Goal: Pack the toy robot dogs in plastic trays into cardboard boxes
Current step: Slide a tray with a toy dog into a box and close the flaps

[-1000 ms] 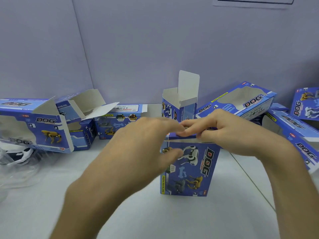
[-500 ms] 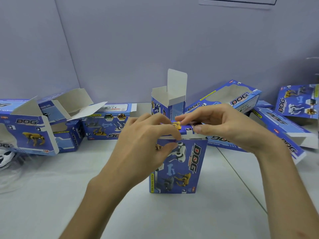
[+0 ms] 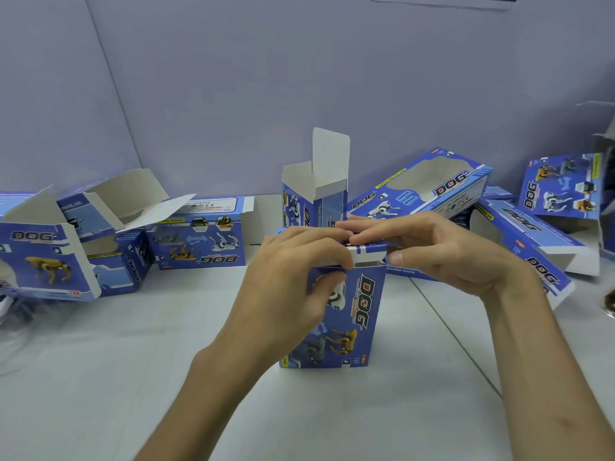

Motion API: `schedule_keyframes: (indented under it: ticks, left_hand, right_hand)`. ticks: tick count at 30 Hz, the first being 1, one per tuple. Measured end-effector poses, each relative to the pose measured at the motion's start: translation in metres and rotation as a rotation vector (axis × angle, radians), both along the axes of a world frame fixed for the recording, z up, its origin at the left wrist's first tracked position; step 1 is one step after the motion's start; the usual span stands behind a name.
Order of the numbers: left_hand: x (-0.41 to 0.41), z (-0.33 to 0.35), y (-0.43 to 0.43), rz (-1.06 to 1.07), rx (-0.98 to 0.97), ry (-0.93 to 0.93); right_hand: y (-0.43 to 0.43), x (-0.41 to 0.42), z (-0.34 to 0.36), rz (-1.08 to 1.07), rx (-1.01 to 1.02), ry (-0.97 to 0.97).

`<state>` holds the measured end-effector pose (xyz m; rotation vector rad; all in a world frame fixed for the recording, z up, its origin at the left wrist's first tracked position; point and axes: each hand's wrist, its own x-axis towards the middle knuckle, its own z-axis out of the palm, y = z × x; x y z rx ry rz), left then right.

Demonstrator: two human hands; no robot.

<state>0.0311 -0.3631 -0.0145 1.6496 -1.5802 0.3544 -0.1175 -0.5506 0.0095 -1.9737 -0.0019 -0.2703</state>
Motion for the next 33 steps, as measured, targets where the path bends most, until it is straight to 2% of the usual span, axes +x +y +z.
schedule_keyframes:
  ticks: [7,10,12,28,33]
  left_hand:
    - [0.004,-0.001,0.002,-0.056,0.02,0.07]
    - [0.001,-0.002,0.003,-0.027,-0.023,0.007]
    - [-0.002,-0.002,0.002,0.035,-0.064,-0.064]
    - [0.001,-0.008,-0.004,0.017,-0.127,-0.116]
    - [0.002,-0.009,-0.005,-0.013,-0.153,-0.061]
  right_hand:
    - [0.001,0.019,-0.011,-0.215,0.091,-0.08]
    - [0.004,0.025,-0.019,-0.187,0.289,-0.055]
    - [0.005,0.026,-0.02,-0.17,0.349,-0.044]
    - [0.007,0.027,-0.014,-0.194,0.329,-0.092]
    - [0.003,0.024,-0.021,-0.168,0.423,-0.087]
